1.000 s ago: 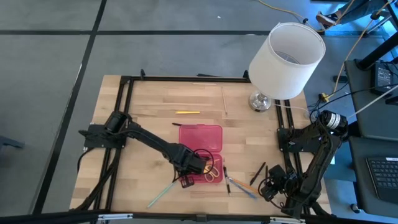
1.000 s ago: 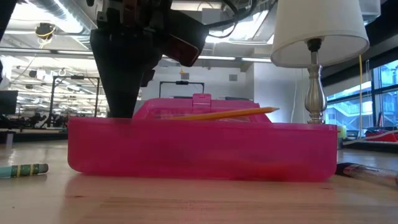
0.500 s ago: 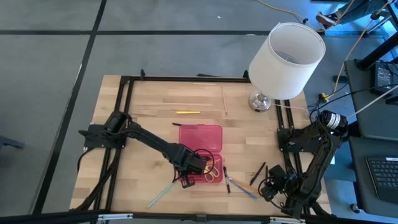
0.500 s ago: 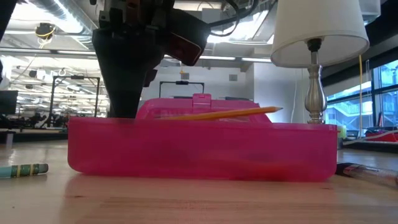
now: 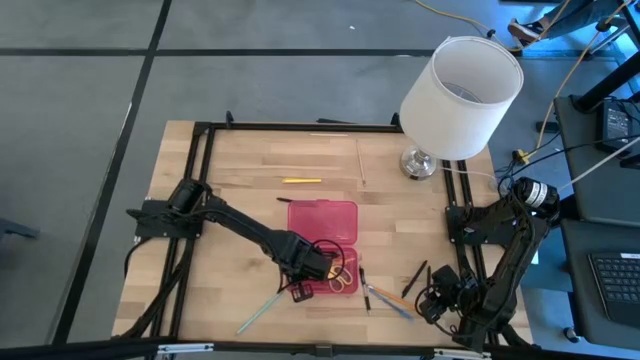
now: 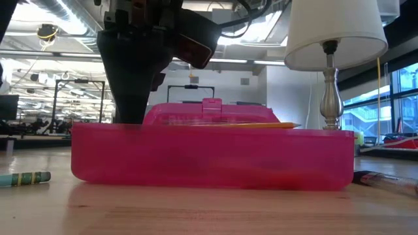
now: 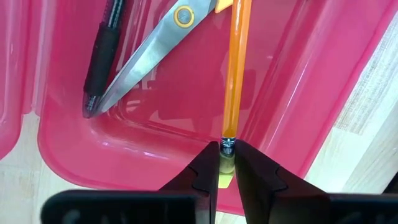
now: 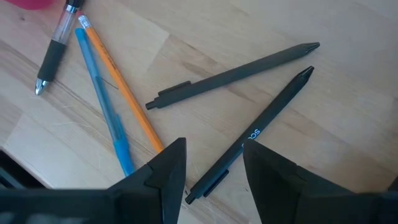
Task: Pick & place school supplies into a supply box
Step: Put the right orange pencil into the red supply box, then put the black pen into the red supply box
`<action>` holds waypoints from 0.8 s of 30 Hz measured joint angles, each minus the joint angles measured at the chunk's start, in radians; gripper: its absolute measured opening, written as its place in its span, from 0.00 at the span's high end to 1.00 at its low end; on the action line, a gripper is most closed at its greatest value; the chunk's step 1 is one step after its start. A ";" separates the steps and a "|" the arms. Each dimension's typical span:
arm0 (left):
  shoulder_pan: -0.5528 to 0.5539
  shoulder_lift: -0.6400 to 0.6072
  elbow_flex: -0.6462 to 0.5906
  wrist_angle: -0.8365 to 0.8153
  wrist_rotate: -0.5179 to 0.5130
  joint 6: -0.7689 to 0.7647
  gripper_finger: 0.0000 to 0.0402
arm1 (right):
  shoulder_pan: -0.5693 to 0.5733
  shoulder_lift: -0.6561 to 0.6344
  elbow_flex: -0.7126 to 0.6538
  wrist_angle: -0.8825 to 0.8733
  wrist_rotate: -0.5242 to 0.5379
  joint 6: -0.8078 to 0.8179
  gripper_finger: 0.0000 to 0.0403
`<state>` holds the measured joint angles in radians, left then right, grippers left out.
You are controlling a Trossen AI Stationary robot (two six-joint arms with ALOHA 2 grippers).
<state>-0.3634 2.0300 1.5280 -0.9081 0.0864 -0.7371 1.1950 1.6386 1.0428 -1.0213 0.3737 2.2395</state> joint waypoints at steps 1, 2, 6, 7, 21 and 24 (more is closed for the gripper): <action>0.000 0.000 0.000 0.000 0.000 0.007 0.89 | 0.000 0.000 0.000 0.003 0.000 0.000 0.60; 0.000 0.000 0.000 0.000 0.000 0.012 0.89 | 0.000 0.000 0.000 0.005 0.000 0.000 0.60; 0.000 0.000 0.000 0.000 0.000 0.017 0.87 | 0.000 0.000 0.000 0.006 0.000 0.000 0.60; 0.000 0.000 0.000 0.000 0.000 0.017 0.86 | 0.000 0.000 0.000 0.008 0.000 0.000 0.60; -0.014 -0.062 0.000 -0.003 -0.027 0.106 0.78 | 0.000 0.000 0.000 0.014 -0.002 0.000 0.60; -0.039 -0.105 0.000 0.002 -0.088 0.213 0.78 | 0.000 0.000 0.000 0.036 -0.034 0.008 0.60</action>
<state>-0.4027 1.9251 1.5280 -0.9059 -0.0018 -0.5241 1.1950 1.6390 1.0428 -0.9854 0.3395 2.2470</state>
